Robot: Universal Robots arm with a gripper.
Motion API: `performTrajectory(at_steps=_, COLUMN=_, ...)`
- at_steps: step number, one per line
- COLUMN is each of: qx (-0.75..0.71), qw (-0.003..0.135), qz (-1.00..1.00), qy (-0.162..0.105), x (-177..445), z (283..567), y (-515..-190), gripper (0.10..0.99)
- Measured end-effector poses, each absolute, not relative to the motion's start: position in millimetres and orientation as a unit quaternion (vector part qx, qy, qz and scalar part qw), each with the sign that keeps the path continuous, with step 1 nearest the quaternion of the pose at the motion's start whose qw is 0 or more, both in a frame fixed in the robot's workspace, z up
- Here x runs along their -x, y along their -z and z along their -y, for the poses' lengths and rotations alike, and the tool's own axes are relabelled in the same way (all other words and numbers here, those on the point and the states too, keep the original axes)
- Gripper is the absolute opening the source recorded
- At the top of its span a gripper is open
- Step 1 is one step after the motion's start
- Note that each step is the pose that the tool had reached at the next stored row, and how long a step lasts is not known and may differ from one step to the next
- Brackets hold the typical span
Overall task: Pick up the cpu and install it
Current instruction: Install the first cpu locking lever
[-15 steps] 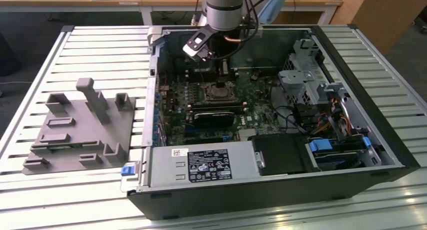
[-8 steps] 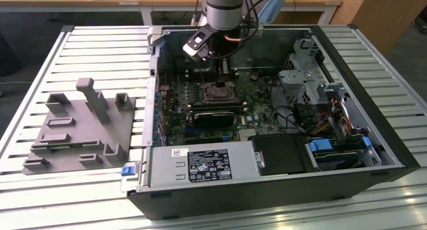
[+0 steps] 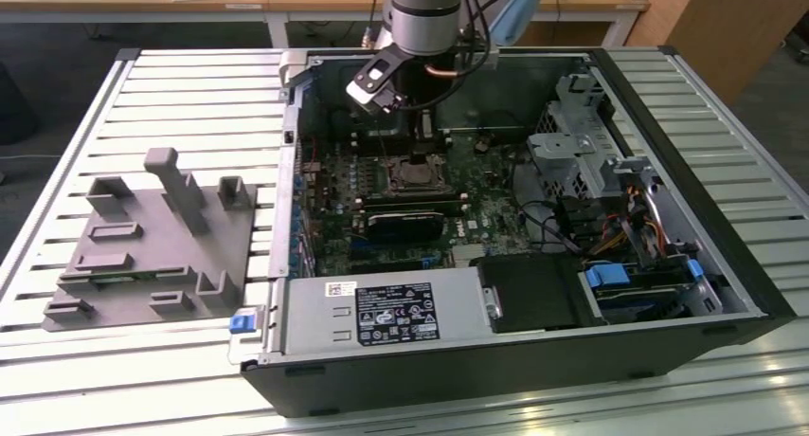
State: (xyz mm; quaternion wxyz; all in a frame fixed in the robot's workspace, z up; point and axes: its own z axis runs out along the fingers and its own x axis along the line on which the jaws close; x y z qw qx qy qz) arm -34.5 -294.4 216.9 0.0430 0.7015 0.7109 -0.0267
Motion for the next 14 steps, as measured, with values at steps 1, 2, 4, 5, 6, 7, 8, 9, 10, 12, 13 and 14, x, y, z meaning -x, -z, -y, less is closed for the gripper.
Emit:
performTrajectory(at_steps=1, qx=-0.702, qw=0.043, qz=-0.711, qy=0.027, x=35, z=294, y=-218, gripper=0.106)
performTrajectory(at_steps=2, qx=-0.702, qw=0.043, qz=-0.711, qy=0.027, x=35, z=294, y=-219, gripper=0.106)
performTrajectory(at_steps=4, qx=-0.702, qw=0.043, qz=-0.711, qy=0.027, x=35, z=294, y=-220, gripper=0.106)
performTrajectory(at_steps=5, qx=-0.702, qw=0.043, qz=-0.711, qy=0.027, x=35, z=294, y=-220, gripper=0.106)
performTrajectory(at_steps=6, qx=-0.702, qw=0.043, qz=-0.711, qy=0.027, x=35, z=294, y=-221, gripper=0.106)
performTrajectory(at_steps=7, qx=-0.702, qw=0.043, qz=-0.711, qy=0.027, x=35, z=294, y=-221, gripper=0.106)
performTrajectory(at_steps=8, qx=-0.702, qw=0.043, qz=-0.711, qy=0.027, x=35, z=294, y=-222, gripper=0.106)
performTrajectory(at_steps=9, qx=-0.702, qw=0.043, qz=-0.711, qy=0.027, x=35, z=294, y=-224, gripper=0.106)
performTrajectory(at_steps=10, qx=-0.702, qw=0.043, qz=-0.711, qy=0.027, x=35, z=294, y=-225, gripper=0.106)
performTrajectory(at_steps=12, qx=-0.702, qw=0.043, qz=-0.711, qy=0.027, x=35, z=294, y=-229, gripper=0.106)
performTrajectory(at_steps=13, qx=-0.702, qw=0.043, qz=-0.711, qy=0.027, x=35, z=294, y=-232, gripper=0.106)
performTrajectory(at_steps=14, qx=-0.702, qw=0.043, qz=-0.711, qy=0.027, x=35, z=294, y=-234, gripper=0.106)
